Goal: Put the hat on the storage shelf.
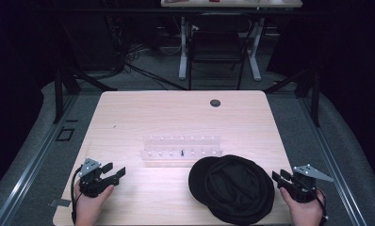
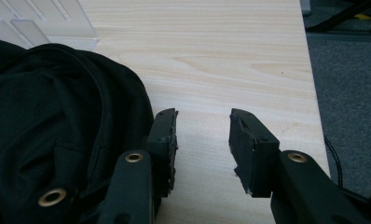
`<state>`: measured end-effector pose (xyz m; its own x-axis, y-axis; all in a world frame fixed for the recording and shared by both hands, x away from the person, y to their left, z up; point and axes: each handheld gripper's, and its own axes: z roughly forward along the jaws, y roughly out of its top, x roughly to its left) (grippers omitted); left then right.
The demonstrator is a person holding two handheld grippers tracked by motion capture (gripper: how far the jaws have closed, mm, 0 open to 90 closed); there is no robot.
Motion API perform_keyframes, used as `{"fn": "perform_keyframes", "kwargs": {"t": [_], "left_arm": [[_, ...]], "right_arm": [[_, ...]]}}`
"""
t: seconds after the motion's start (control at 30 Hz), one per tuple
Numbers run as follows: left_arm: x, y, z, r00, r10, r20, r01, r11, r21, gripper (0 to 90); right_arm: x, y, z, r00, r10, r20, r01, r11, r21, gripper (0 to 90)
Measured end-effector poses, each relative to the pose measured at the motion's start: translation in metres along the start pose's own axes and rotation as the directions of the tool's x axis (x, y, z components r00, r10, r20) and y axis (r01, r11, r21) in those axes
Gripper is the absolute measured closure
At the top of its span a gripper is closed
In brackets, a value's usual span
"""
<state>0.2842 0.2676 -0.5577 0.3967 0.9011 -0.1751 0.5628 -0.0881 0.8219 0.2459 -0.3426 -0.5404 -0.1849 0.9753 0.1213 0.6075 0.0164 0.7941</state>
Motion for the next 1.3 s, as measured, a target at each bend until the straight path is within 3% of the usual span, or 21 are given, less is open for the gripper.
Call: {"fn": "perform_keyframes", "kwargs": {"t": [0.13,0.37,0.5,0.7,0.87,0.97,1.0,1.23,1.3], "left_arm": [[-0.002,-0.001,0.004,0.9998,0.019,0.009,-0.019,0.9996,0.019,41.6],[-0.007,-0.001,0.005,0.9982,0.05,0.033,-0.051,0.9981,0.036,45.2],[-0.009,-0.002,0.006,0.9976,0.059,0.035,-0.06,0.9975,0.036,46.5],[-0.01,-0.001,0.006,0.9973,0.063,0.037,-0.064,0.9973,0.035,47.2],[-0.012,-0.001,0.006,0.9974,0.063,0.035,-0.064,0.9973,0.036,49.3],[-0.013,-0.001,0.006,0.9977,0.06,0.033,-0.061,0.9974,0.038,49.9],[-0.013,-0.001,0.005,0.9978,0.054,0.038,-0.056,0.9975,0.044,50.9],[-0.015,-0.002,0.005,0.9977,0.05,0.046,-0.052,0.9974,0.051,52.0],[-0.015,-0.002,0.005,0.9977,0.049,0.047,-0.051,0.9973,0.053,51.5]], "right_arm": [[0.001,0.0,-0.001,0.9999,-0.003,0.01,0.003,1.0,0.002,61.7],[0.002,0.001,0.0,0.9999,-0.012,-0.009,0.013,0.998,0.062,65.4],[0.004,0.003,-0.004,0.9998,-0.02,-0.002,0.02,0.999,0.046,65.9],[0.007,0.006,-0.01,0.9987,-0.017,-0.048,0.017,1.0,-0.004,67.7],[0.009,0.01,-0.015,0.9984,-0.014,-0.055,0.013,1.0,-0.02,67.1],[0.007,0.013,-0.018,0.9973,0.0,-0.074,-0.001,1.0,-0.007,67.3],[0.007,0.015,-0.018,0.9956,-0.005,-0.094,0.006,1.0,0.019,68.8],[0.008,0.025,-0.024,0.9949,-0.024,-0.098,0.033,0.995,0.097,69.9],[0.007,0.03,-0.025,0.9922,0.005,-0.125,0.011,0.993,0.122,69.3]]}}
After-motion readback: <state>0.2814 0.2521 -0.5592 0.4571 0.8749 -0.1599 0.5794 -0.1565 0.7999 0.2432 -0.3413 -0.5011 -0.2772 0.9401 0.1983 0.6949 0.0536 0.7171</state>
